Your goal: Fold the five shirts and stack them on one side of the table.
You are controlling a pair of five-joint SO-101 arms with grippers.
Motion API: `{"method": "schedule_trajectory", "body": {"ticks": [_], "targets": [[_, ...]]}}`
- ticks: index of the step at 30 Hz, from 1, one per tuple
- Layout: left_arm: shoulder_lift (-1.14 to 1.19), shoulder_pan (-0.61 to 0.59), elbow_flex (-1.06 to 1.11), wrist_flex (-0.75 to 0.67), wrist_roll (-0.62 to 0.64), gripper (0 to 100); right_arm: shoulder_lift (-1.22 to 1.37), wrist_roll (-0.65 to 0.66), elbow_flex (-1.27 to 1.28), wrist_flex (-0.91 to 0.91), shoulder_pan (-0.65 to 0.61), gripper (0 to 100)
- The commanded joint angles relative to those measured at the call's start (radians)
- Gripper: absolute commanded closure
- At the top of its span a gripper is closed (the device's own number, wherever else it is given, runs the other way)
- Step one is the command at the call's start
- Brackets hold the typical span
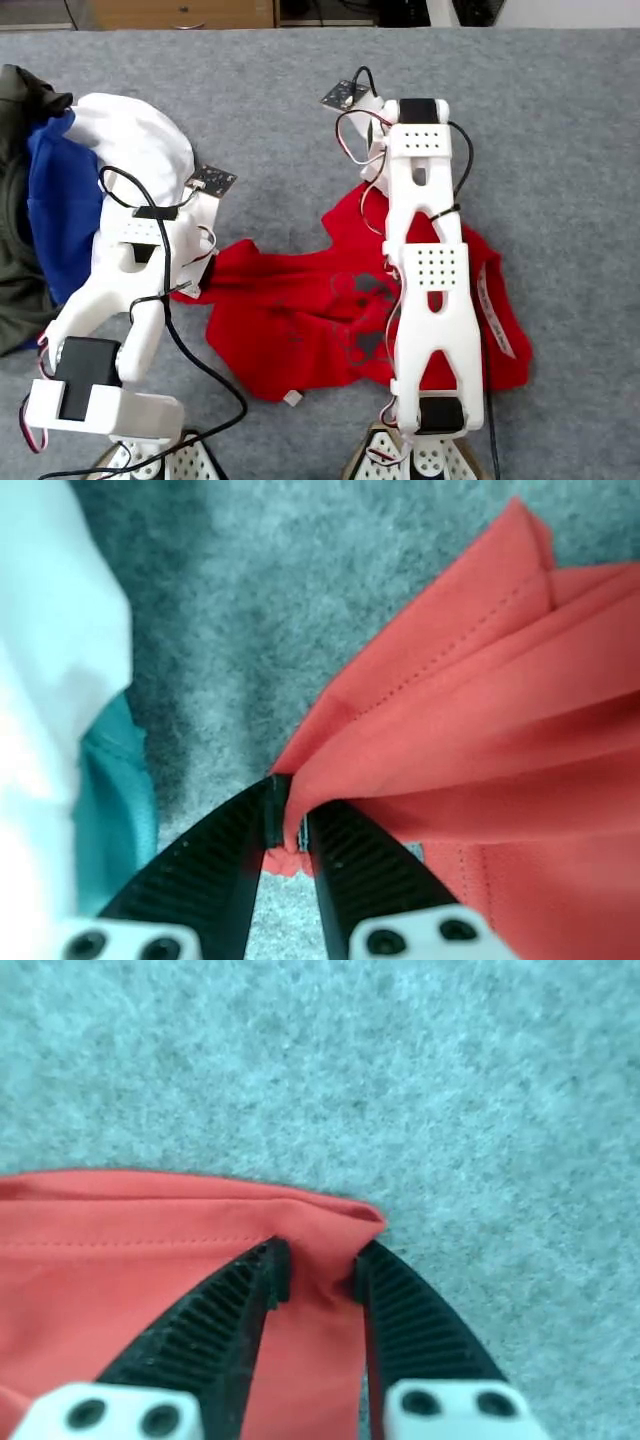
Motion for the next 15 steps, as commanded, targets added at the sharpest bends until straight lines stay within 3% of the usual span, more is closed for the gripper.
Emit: {"method": "schedule_trajectory", "body": {"ticks": [1, 4, 10, 15], "targets": [[0.001, -0.006, 0.002, -0.014, 0.011, 98, -0.005, 0.003, -0.008, -0.005, -0.001, 87.8], [0.001, -0.005, 0.0, -0.014, 0.011, 98, -0.019, -0.002, -0.028, -0.006, -0.001, 86.9], [0.001, -0.006, 0.0, -0.014, 0.011, 98, -0.025, -0.124, -0.101, -0.003, 0.022, 70.5], [0.001, -0.006, -0.002, -0.014, 0.012, 98, -0.025, -0.129, -0.048, -0.02, 0.005, 70.3]]}}
